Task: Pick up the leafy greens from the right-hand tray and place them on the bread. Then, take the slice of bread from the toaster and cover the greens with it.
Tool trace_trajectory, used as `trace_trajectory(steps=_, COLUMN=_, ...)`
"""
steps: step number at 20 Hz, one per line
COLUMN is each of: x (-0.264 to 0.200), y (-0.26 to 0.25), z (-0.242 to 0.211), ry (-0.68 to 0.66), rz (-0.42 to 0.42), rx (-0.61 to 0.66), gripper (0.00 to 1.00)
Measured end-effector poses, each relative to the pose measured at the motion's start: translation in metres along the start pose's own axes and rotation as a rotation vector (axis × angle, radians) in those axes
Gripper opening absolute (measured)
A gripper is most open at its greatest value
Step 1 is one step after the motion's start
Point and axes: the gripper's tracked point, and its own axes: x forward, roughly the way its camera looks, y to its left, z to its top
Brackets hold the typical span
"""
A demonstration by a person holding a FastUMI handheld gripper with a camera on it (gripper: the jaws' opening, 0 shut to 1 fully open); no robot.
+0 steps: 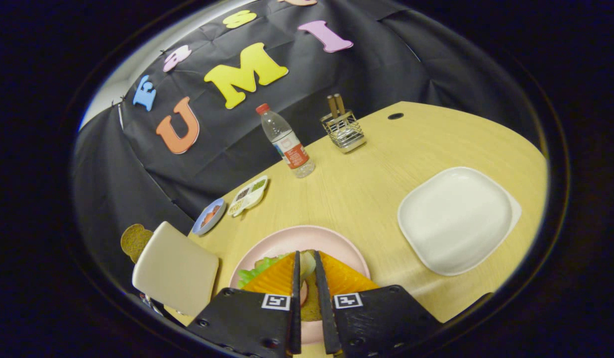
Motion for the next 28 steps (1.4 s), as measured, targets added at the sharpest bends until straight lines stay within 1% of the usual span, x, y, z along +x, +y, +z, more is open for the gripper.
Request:
trace_trajectory(steps=1, x=-0.005, y=-0.001, z=0.006, ry=-0.029, rz=-0.013, rx=-0.022, gripper=0.3)
trace_trajectory(steps=4, x=-0.021, y=0.003, z=0.03, ry=-0.129, rz=-0.046, rx=-0.088, gripper=0.54)
trace_trajectory(steps=6, x=-0.038, y=0.03, z=0.045, ry=-0.196, rz=-0.035, rx=-0.152, gripper=0.69)
trace_trajectory(steps=7, x=-0.048, y=0.052, z=0.053, ry=-0.229, rz=-0.018, rx=-0.197, gripper=0.77)
trace_trajectory(steps=9, x=-0.062, y=0.1, z=0.059, ry=-0.263, rz=0.04, rx=-0.279, gripper=0.8)
trace_trajectory(steps=12, x=-0.074, y=0.168, z=0.051, ry=-0.239, rz=0.152, rx=-0.35, gripper=0.84)
trace_trajectory(steps=13, x=-0.076, y=0.183, z=0.049, ry=-0.233, rz=0.171, rx=-0.367, gripper=0.86)
trace_trajectory(steps=16, x=-0.08, y=0.226, z=0.045, ry=-0.235, rz=0.199, rx=-0.397, gripper=0.88)
trace_trajectory(steps=17, x=-0.08, y=0.24, z=0.039, ry=-0.225, rz=0.204, rx=-0.405, gripper=0.91)
trace_trajectory(steps=19, x=-0.078, y=0.257, z=0.03, ry=-0.215, rz=0.19, rx=-0.394, gripper=0.94)
trace_trajectory(steps=22, x=-0.072, y=0.284, z=0.01, ry=-0.179, rz=0.209, rx=-0.385, gripper=0.94)
trace_trajectory(steps=25, x=-0.067, y=0.304, z=-0.019, ry=-0.125, rz=0.229, rx=-0.409, gripper=0.94)
trace_trajectory(steps=28, x=-0.058, y=0.319, z=-0.036, ry=-0.099, rz=0.222, rx=-0.436, gripper=0.94)
